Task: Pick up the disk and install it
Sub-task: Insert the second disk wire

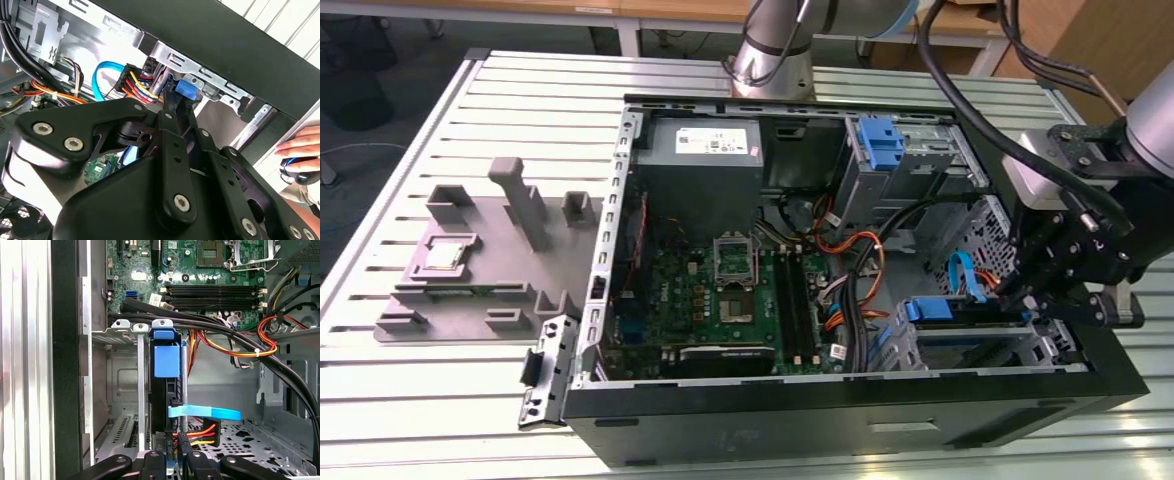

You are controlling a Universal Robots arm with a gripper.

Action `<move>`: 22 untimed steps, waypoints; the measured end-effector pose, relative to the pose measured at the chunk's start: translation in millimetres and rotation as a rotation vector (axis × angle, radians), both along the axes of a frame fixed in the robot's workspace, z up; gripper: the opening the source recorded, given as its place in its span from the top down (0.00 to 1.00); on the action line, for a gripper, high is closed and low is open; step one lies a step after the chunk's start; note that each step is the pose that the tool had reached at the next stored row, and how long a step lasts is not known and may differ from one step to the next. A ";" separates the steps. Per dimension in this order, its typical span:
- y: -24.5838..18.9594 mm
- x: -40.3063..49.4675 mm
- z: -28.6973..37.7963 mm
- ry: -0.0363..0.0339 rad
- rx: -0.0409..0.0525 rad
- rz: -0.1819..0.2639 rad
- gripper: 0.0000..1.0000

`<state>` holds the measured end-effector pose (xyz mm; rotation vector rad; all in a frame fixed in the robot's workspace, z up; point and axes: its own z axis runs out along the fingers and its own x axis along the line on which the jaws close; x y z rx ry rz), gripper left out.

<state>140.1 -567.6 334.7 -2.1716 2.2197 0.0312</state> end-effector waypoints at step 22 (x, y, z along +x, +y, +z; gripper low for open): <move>0.4 -0.5 -1.1 -0.0001 -0.0002 0.000 0.84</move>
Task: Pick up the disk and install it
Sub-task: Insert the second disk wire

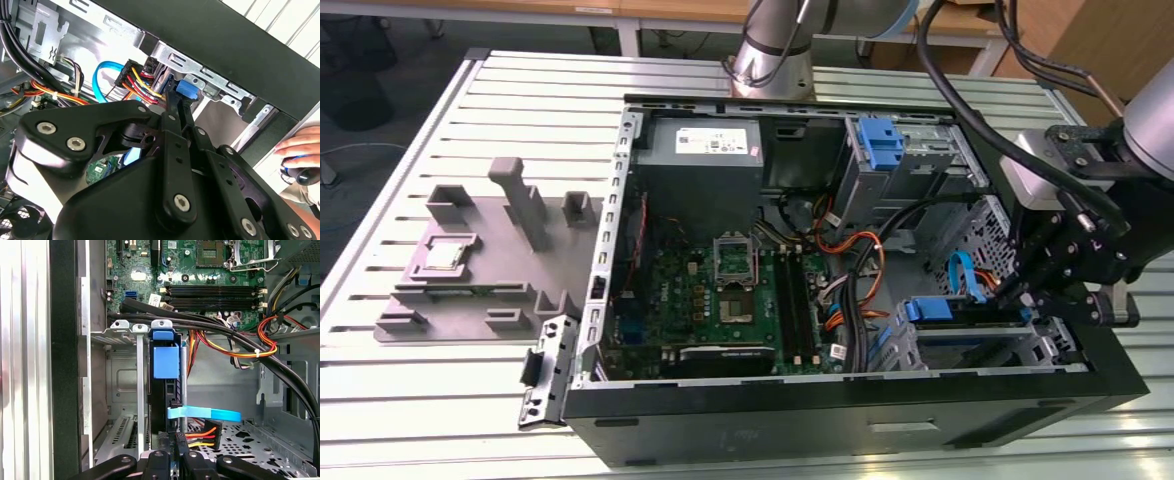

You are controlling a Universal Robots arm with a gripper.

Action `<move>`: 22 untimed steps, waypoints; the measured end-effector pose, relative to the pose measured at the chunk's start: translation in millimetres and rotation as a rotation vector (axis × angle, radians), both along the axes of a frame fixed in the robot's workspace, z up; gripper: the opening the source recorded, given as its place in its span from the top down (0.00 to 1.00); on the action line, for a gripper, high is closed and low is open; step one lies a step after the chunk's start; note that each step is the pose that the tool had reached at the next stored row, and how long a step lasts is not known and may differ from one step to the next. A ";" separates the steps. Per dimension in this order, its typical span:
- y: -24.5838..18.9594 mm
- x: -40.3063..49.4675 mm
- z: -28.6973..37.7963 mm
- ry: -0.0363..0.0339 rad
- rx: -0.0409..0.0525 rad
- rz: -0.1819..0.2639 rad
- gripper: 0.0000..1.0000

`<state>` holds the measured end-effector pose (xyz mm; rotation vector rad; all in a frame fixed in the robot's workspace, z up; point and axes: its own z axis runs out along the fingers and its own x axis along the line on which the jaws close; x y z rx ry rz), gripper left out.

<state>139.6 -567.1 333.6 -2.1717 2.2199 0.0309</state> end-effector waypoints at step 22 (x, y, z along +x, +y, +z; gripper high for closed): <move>3.0 -7.4 3.2 -0.0054 -0.0001 0.000 0.84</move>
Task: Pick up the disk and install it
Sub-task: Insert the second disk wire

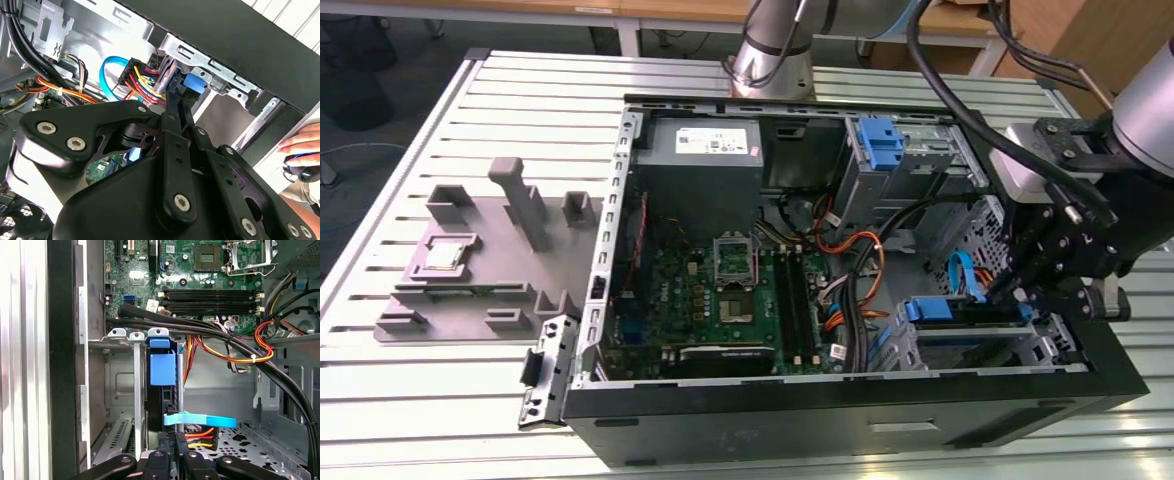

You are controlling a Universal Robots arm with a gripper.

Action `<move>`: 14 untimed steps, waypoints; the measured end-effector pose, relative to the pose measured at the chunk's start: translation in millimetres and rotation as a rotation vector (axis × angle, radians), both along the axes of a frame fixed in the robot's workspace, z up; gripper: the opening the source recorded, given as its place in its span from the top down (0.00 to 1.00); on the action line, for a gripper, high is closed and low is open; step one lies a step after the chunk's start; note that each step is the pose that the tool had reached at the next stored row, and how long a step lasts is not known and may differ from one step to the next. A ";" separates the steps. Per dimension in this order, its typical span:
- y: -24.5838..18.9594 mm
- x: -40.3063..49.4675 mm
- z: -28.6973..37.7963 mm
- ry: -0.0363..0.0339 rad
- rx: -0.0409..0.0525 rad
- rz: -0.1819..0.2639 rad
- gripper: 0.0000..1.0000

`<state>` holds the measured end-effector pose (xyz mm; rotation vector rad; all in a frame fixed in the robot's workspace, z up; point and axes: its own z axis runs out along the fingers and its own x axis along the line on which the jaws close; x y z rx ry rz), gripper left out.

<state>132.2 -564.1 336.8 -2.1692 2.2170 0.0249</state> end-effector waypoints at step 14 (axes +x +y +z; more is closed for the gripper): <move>2.3 -0.7 -1.4 -0.0011 -0.0035 -0.001 0.84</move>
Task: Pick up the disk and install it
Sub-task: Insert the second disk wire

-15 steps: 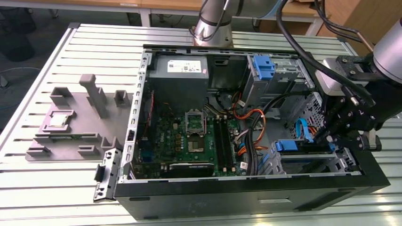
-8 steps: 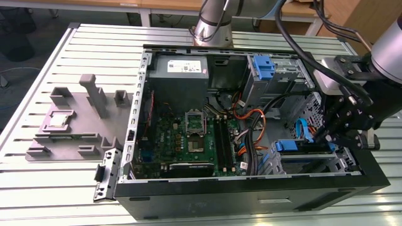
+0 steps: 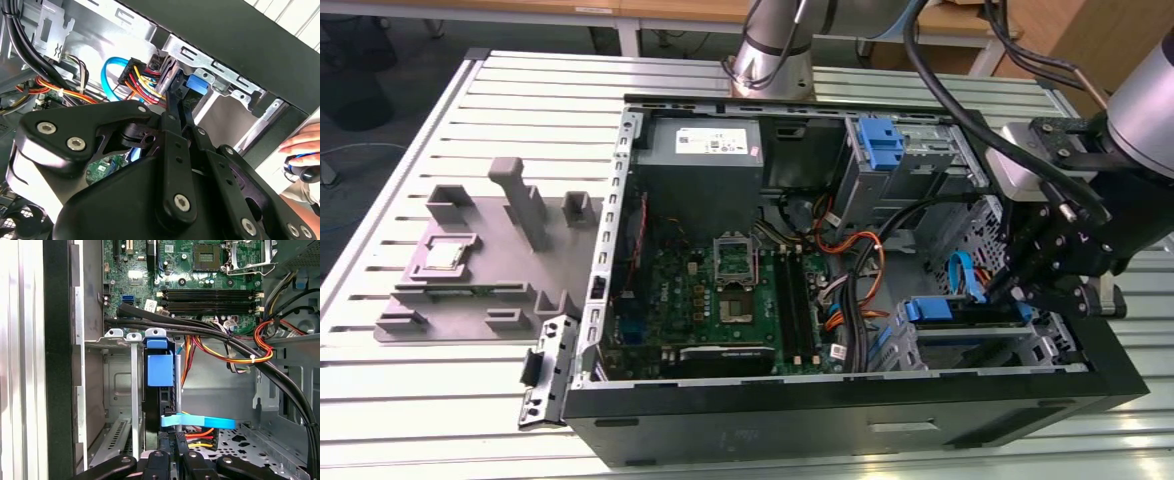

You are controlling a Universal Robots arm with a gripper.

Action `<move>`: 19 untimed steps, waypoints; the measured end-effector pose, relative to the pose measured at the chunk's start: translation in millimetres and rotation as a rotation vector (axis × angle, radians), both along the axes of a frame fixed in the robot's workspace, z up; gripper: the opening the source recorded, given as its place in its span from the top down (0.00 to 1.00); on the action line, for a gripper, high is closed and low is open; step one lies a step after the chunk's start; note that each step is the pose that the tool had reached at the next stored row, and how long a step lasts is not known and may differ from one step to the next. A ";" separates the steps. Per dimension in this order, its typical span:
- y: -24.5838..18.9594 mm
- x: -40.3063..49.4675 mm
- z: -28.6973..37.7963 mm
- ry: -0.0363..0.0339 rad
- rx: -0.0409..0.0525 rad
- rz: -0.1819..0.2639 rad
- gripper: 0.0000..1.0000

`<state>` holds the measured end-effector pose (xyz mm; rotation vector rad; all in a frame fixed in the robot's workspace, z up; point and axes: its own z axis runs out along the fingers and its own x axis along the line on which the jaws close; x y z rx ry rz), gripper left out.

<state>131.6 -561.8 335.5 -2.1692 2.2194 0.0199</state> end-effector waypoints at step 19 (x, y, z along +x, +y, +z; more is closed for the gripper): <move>0.0 -0.7 -0.9 -0.0001 -0.0131 0.000 0.84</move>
